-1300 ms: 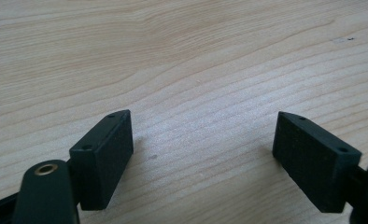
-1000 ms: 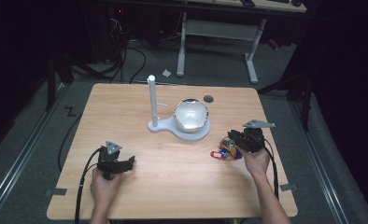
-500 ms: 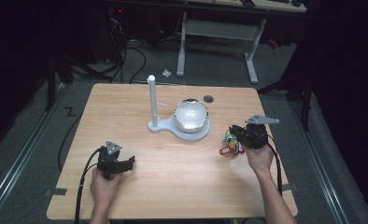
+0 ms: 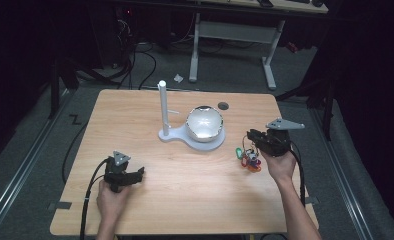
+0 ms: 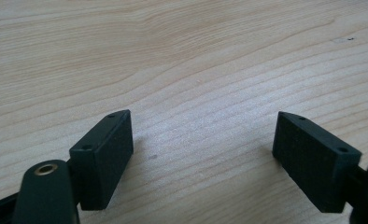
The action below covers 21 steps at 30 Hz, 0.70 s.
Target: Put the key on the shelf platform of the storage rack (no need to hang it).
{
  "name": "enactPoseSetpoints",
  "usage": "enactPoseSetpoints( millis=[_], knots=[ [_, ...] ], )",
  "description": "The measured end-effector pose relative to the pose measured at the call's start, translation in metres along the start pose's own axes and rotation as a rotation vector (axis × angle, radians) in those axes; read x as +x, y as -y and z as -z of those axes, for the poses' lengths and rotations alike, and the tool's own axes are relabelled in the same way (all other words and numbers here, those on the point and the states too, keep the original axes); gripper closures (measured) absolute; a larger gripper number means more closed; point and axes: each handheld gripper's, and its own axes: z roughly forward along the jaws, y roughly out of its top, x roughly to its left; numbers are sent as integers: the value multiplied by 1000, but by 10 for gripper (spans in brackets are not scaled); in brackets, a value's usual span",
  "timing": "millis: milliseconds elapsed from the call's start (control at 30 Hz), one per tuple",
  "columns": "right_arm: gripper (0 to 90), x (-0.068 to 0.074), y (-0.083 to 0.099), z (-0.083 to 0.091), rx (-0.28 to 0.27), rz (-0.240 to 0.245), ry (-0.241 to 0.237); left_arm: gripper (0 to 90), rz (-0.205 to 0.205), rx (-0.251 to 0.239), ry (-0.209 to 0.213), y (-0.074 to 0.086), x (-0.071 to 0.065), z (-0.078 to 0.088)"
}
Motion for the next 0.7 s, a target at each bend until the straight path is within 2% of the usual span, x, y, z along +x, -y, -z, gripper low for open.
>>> enactPoseSetpoints(
  millis=[700],
  knots=[
    [787, 4, -34, 19, -54, 42, -36, 208, 0, -1, -1, 0, 0, 0]
  ],
)
